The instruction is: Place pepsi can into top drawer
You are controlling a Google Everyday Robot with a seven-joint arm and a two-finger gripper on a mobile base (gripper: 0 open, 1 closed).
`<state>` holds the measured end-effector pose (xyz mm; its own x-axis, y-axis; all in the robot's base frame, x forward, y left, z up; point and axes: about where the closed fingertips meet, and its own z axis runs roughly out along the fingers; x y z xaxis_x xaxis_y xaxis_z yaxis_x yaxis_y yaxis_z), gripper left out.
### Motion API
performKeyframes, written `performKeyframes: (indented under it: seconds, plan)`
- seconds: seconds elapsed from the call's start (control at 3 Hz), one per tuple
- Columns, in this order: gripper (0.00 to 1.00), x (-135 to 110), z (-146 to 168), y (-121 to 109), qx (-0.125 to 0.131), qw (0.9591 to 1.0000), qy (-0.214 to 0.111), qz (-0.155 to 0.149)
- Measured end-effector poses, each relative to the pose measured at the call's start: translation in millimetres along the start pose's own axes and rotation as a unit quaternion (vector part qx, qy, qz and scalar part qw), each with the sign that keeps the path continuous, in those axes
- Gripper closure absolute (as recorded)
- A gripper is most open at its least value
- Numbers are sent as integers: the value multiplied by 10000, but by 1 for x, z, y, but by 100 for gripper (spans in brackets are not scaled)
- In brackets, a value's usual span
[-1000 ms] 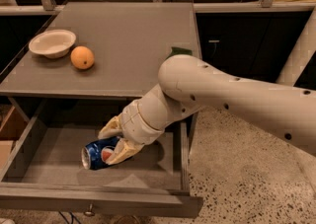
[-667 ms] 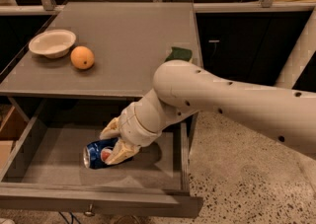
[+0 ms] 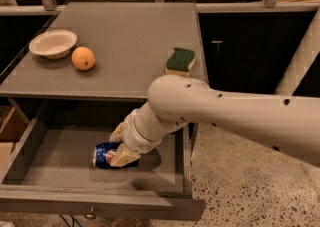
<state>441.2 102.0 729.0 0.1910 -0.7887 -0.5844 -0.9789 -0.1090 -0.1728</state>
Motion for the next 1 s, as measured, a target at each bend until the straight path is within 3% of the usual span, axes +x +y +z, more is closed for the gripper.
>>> performKeyframes:
  seconds: [0.33, 1.0]
  plan:
    - [100, 7, 7, -1, 69, 9993, 214, 289]
    - [100, 11, 40, -7, 30, 9969, 581, 526]
